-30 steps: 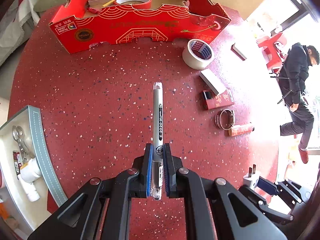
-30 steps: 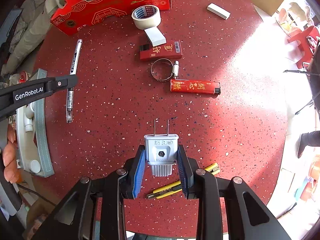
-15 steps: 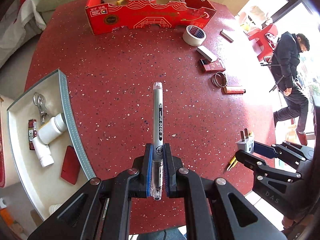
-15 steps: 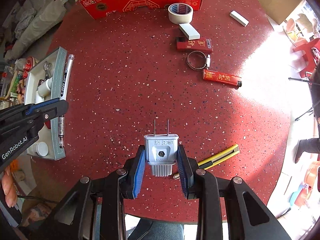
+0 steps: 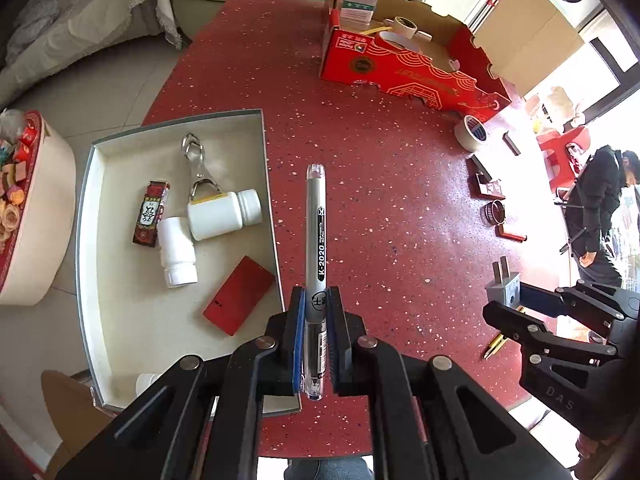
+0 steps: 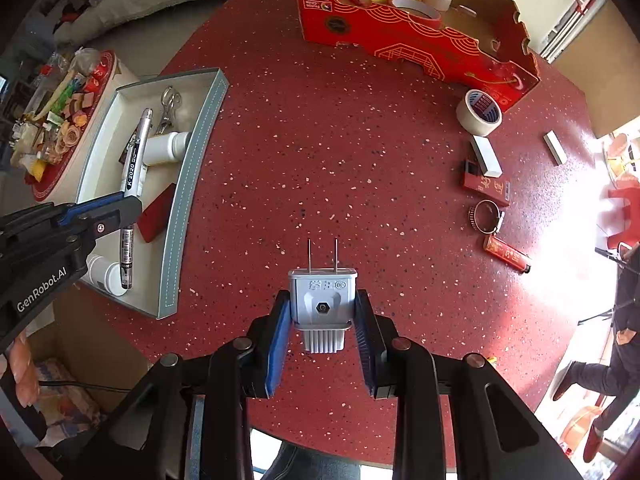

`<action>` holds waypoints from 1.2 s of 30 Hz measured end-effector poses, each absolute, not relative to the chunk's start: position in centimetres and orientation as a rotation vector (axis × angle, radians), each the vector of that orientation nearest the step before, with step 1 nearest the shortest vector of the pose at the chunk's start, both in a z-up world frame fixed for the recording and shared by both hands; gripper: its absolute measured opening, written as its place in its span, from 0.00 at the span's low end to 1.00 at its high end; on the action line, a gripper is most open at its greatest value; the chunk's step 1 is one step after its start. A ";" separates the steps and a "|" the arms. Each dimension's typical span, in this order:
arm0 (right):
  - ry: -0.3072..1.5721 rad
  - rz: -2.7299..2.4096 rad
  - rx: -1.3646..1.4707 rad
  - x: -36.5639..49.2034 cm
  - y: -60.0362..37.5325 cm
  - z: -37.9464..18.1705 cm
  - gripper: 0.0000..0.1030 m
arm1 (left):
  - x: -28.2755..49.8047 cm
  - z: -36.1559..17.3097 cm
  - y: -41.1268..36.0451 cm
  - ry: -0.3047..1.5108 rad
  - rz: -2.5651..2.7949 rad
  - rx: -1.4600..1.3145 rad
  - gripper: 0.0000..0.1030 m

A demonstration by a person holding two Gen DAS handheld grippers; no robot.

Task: Organize rigid objects
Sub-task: 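Carry the marker pen and white plug over the white tray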

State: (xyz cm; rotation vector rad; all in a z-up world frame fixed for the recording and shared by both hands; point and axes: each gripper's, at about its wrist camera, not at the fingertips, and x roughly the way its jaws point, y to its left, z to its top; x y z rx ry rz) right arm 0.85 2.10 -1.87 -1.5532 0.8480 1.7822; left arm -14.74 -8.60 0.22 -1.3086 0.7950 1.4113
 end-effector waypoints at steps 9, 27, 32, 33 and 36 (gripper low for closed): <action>0.755 1.963 -1.636 -7.6 -0.1 -1.3 0.31 | -20.2 0.2 -12.6 0.744 1.573 -1.358 0.10; 0.700 2.093 -1.747 -16.6 -3.1 -2.4 0.31 | -25.2 -1.8 -16.8 0.729 1.707 -1.458 0.10; 0.701 2.088 -1.760 -17.2 -3.2 -2.9 0.31 | -25.0 -2.4 -16.7 0.734 1.700 -1.470 0.10; 0.700 2.085 -1.765 -17.3 -3.2 -3.0 0.31 | -25.0 -2.5 -16.7 0.739 1.698 -1.471 0.10; 0.713 2.072 -1.772 -17.3 -3.2 -3.5 0.31 | -24.9 -3.0 -16.5 0.750 1.692 -1.479 0.10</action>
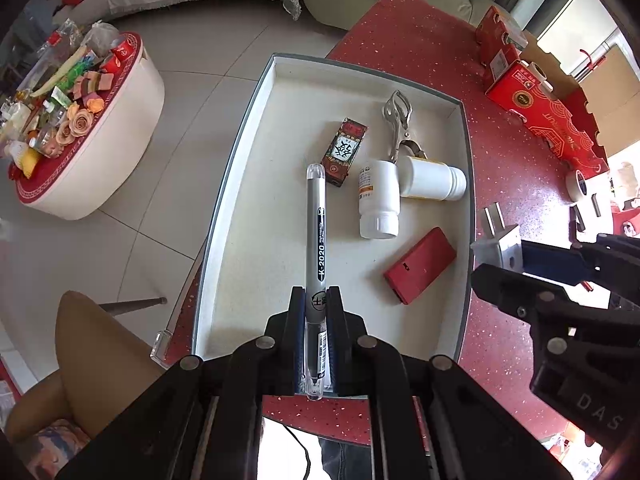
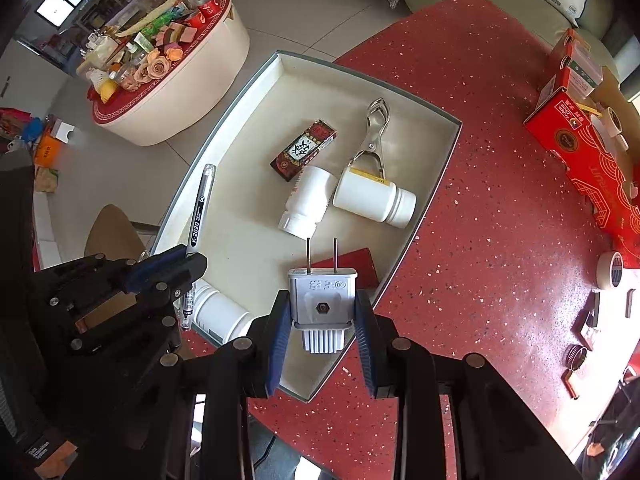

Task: Organize rigid objects
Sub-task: 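Carry the marker pen and white plug over the white tray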

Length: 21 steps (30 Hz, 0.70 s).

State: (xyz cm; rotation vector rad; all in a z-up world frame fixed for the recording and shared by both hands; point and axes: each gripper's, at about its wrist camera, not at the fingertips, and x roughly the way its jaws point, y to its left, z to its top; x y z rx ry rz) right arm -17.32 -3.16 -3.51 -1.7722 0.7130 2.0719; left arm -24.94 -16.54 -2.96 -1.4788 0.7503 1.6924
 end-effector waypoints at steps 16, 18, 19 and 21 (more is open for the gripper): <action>0.806 1.997 -1.780 -16.9 -2.1 -5.7 0.31 | -25.6 -4.8 -15.2 0.770 1.683 -1.524 0.10; 0.816 1.991 -1.776 -17.0 -1.9 -5.8 0.31 | -25.7 -5.0 -15.0 0.775 1.685 -1.527 0.10; 0.822 1.990 -1.773 -17.1 -1.8 -5.9 0.31 | -25.7 -5.0 -14.9 0.777 1.685 -1.526 0.10; 0.836 1.986 -1.767 -17.3 -1.7 -6.0 0.31 | -25.7 -5.1 -14.7 0.784 1.680 -1.521 0.10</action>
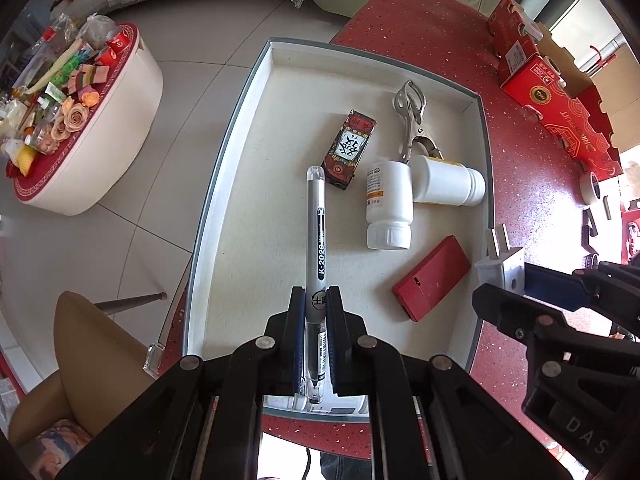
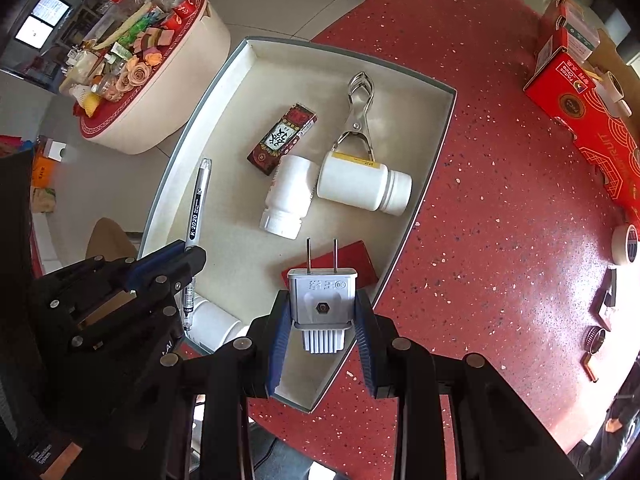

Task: Organize rigid objects
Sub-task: 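Carry the marker pen and white plug over the white tray, then open both grippers to drop the pen and plug into the tray, then move both tools back over the table toward the red pack and white block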

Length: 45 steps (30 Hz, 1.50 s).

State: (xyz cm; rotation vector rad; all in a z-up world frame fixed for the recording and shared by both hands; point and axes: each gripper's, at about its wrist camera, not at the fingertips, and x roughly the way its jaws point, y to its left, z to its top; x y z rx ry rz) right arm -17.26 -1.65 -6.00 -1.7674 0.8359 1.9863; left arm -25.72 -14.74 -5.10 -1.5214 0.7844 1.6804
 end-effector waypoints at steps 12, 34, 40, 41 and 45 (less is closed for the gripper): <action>0.888 1.943 -1.776 -18.5 -1.2 -8.1 0.31 | -26.1 -7.6 -13.9 0.876 1.649 -1.524 0.10; 1.091 1.599 -1.482 -2.3 4.2 -7.0 1.00 | -22.3 -5.8 -9.6 0.880 1.506 -1.474 1.00; 1.153 1.459 -1.295 6.2 9.5 -7.3 1.00 | -15.3 -4.9 -6.1 0.923 1.384 -1.410 1.00; 1.128 1.463 -1.280 6.9 10.6 -7.1 1.00 | -14.5 -5.1 -5.7 0.933 1.370 -1.404 1.00; 0.993 1.545 -1.298 7.3 14.8 -7.0 1.00 | -11.9 -5.4 -4.7 0.960 1.333 -1.419 1.00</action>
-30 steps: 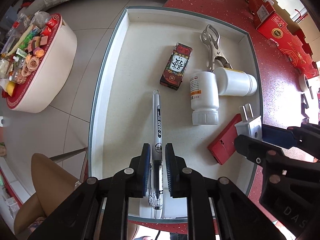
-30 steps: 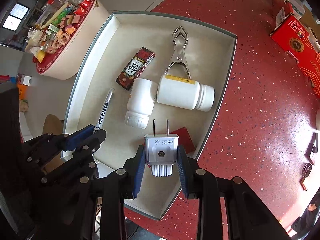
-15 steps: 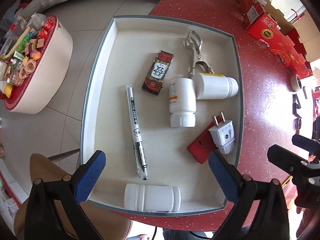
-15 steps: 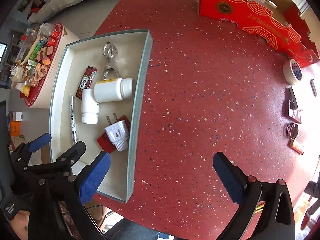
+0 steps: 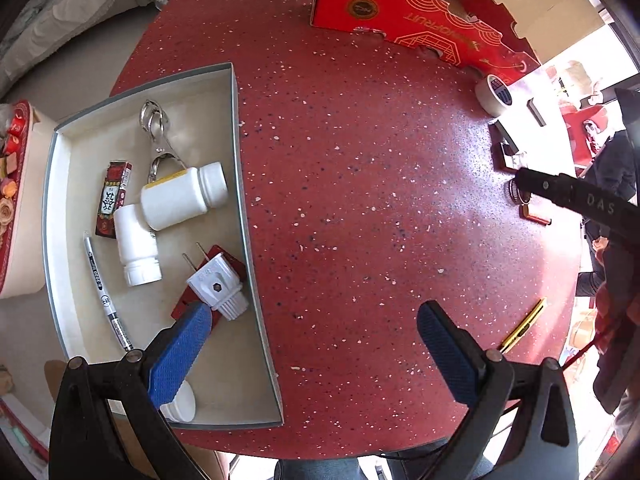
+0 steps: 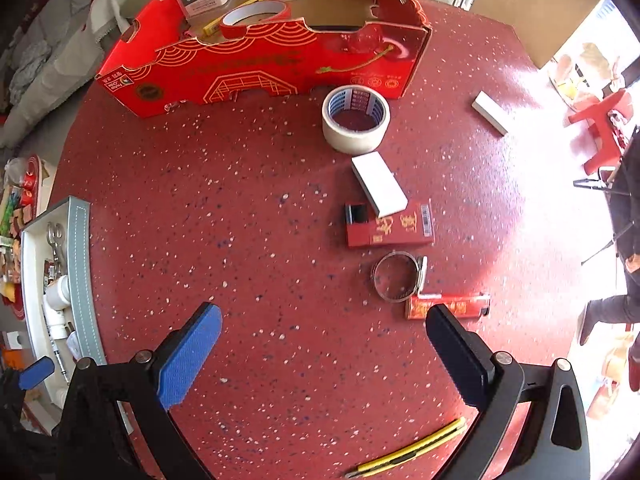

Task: Organize rigid objects
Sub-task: 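Move both tools back over the table toward the red pack and white block, then grasp the white block with the right gripper while the left approaches the red pack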

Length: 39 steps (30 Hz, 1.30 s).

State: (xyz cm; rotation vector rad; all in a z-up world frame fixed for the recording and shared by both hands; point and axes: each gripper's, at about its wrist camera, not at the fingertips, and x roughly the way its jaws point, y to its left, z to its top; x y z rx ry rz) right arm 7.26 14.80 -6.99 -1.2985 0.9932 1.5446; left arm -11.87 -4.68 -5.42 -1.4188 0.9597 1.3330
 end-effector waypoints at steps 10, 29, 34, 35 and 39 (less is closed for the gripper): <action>0.938 1.599 -1.340 5.2 24.3 -12.3 1.00 | -10.6 -5.6 -5.1 1.029 1.374 -1.458 1.00; 1.144 1.816 -1.520 3.9 11.3 -13.3 0.24 | -9.5 -6.4 -0.3 1.120 1.395 -1.377 1.00; 1.373 1.600 -1.300 11.9 10.5 -13.3 0.24 | -1.0 -7.0 5.5 1.243 1.226 -1.048 1.00; 1.377 1.576 -1.279 13.2 10.5 -13.1 0.24 | 1.1 -7.1 6.7 1.247 1.187 -0.991 1.00; 1.376 1.519 -1.217 17.1 10.0 -12.3 0.24 | 8.1 -8.4 11.5 1.253 1.062 -0.887 1.00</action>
